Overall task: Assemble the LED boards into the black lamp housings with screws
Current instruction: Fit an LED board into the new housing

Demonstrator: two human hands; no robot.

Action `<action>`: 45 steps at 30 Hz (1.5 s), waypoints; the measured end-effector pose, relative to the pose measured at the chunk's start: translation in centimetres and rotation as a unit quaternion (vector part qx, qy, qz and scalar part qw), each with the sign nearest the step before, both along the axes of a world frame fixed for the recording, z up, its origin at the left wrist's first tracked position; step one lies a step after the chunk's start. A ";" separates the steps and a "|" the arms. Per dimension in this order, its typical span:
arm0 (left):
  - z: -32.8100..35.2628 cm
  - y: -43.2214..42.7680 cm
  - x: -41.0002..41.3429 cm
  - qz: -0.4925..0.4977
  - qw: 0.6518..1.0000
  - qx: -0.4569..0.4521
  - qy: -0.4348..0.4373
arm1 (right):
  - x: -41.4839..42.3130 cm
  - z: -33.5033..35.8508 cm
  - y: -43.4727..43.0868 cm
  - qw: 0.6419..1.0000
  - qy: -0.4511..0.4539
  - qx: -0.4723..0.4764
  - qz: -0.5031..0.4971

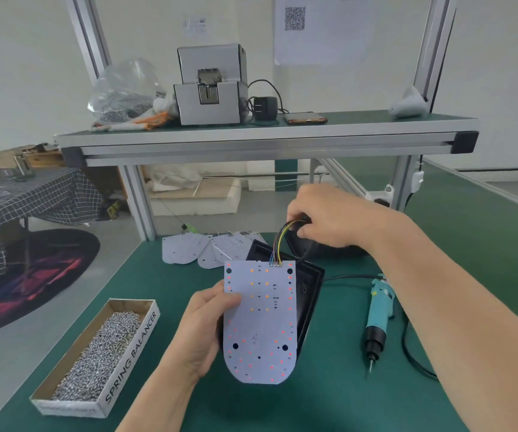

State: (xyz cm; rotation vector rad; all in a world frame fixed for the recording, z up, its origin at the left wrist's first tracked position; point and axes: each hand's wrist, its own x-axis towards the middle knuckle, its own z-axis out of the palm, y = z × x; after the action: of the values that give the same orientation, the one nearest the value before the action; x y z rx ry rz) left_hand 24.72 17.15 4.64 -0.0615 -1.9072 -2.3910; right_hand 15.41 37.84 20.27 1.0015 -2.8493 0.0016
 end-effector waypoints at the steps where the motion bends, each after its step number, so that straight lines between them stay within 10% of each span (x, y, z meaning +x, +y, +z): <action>1: -0.1 -0.1 0.0 -0.002 1.000 0.004 0.004 | 0.0 -0.5 0.1 1.000 0.001 -0.009 -0.010; 9: 0.0 -0.4 -0.1 0.020 0.999 0.004 0.033 | 1.5 -5.0 0.0 0.920 -0.170 -0.350 0.047; 16: 0.0 0.4 -0.1 -0.031 0.999 0.020 0.034 | 1.2 -9.7 -0.3 0.893 0.055 -0.437 0.095; 19: 0.0 0.6 -0.2 -0.033 0.998 0.036 0.030 | 0.9 -10.7 -0.2 0.871 0.019 -0.477 0.116; 23: 0.2 0.4 -0.2 -0.044 0.996 0.068 0.019 | 0.4 -11.5 0.2 0.886 -0.001 -0.444 0.136; 30: 0.3 0.7 0.1 -0.069 0.997 0.029 0.023 | -0.3 -12.4 -0.2 0.897 0.222 -0.364 0.119; 35: 0.6 0.4 0.6 -0.092 0.995 0.004 0.038 | -0.4 -11.8 0.6 0.894 -0.091 -0.434 0.064; 45: 0.4 1.4 0.8 -0.112 0.992 -0.029 0.043 | -0.9 -8.9 0.9 0.952 -0.104 -0.281 0.055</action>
State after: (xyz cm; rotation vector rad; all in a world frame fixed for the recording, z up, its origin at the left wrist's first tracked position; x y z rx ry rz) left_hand 25.53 18.53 5.03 -0.3949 -2.0263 -2.4221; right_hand 14.46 38.73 11.40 1.0625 -2.6896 0.9216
